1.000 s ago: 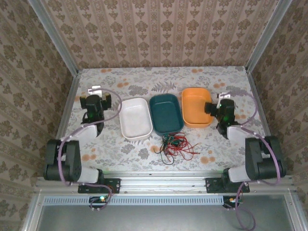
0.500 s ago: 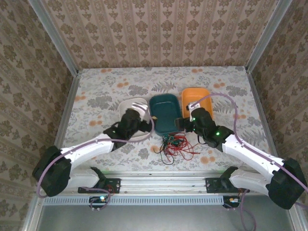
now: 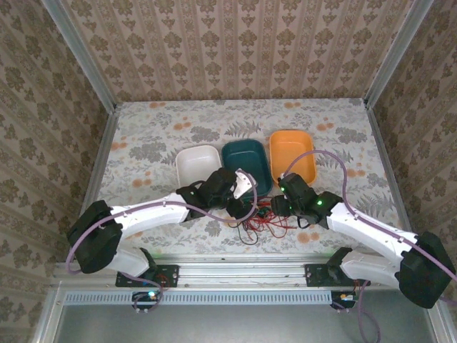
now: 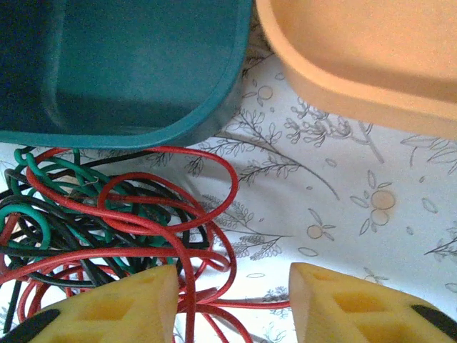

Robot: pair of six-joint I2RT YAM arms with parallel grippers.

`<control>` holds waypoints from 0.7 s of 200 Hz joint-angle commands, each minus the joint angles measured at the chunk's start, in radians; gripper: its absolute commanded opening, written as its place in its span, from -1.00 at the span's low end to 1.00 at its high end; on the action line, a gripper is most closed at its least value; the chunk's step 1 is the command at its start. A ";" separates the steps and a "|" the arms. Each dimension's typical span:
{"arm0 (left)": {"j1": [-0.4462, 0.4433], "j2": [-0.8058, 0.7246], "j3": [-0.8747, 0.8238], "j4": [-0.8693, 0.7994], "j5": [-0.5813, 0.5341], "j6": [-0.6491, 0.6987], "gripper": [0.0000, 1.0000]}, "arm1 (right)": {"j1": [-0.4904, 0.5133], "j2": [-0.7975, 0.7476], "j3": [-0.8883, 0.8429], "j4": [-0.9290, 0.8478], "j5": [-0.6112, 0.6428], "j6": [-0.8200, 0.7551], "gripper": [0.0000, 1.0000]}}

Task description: Untangle the cables

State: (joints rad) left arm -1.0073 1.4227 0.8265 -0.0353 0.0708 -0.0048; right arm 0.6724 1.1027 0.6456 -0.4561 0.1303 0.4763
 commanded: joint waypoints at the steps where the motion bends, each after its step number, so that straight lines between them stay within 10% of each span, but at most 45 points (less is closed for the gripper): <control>1: -0.023 0.031 0.034 -0.037 0.006 0.025 1.00 | 0.003 0.031 -0.016 -0.006 -0.053 0.012 -0.14; 37: -0.056 0.084 0.058 -0.028 -0.049 0.009 1.00 | 0.003 0.071 -0.011 0.024 -0.079 0.003 -0.33; 75: -0.081 0.143 0.062 -0.011 -0.168 -0.021 1.00 | 0.001 0.062 0.012 -0.004 -0.074 -0.014 -1.00; 140: -0.095 0.187 0.045 0.033 -0.330 -0.028 0.99 | -0.016 -0.108 0.069 -0.010 0.077 0.049 -1.00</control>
State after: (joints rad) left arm -1.0992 1.5860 0.8600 -0.0288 -0.1490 -0.0166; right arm 0.6632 1.0569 0.6659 -0.4557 0.1081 0.4767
